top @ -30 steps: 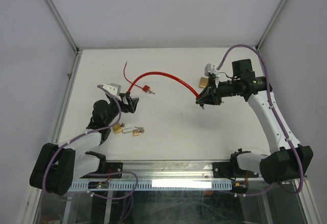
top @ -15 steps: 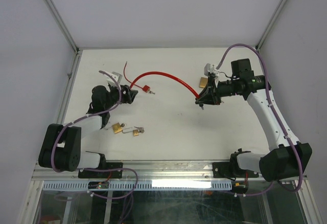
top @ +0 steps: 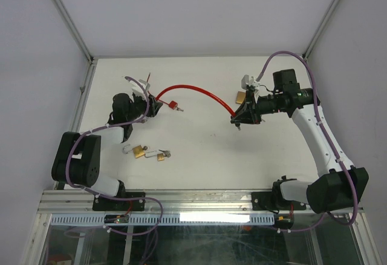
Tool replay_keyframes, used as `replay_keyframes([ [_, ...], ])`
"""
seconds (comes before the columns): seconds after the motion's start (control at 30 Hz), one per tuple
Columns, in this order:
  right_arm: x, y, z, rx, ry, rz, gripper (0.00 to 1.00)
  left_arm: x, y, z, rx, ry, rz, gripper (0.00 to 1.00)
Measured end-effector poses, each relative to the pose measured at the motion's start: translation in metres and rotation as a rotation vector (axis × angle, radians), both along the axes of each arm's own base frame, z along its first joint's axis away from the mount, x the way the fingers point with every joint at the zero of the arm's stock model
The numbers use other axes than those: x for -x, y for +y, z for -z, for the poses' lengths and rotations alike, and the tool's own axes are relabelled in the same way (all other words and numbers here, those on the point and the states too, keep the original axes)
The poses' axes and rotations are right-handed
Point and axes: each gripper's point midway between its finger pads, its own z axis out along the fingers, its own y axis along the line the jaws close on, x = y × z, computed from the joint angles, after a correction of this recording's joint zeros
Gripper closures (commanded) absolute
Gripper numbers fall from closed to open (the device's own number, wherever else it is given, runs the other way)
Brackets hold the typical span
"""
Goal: Lock with the key
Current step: Pick up the lock from the center of the board.
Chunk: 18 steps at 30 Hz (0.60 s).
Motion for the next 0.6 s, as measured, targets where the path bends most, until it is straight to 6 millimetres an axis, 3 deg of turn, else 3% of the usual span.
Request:
replay_keyframes([
  [0.1, 0.000, 0.000, 0.000, -0.003, 0.001, -0.002, 1.00, 0.001, 0.000, 0.004, -0.010, 0.008, 0.007, 0.66],
  [0.2, 0.000, 0.000, 0.000, -0.005, 0.002, -0.003, 1.00, 0.001, 0.000, 0.004, -0.016, 0.003, 0.013, 0.87],
  [0.37, -0.001, 0.001, 0.002, -0.003, 0.014, -0.002, 1.00, 0.005, -0.003, 0.000, -0.009, -0.006, 0.031, 1.00],
  [0.6, -0.006, 0.002, -0.002, -0.025, 0.036, 0.020, 1.00, 0.026, -0.012, -0.059, 0.085, -0.112, 0.048, 1.00],
])
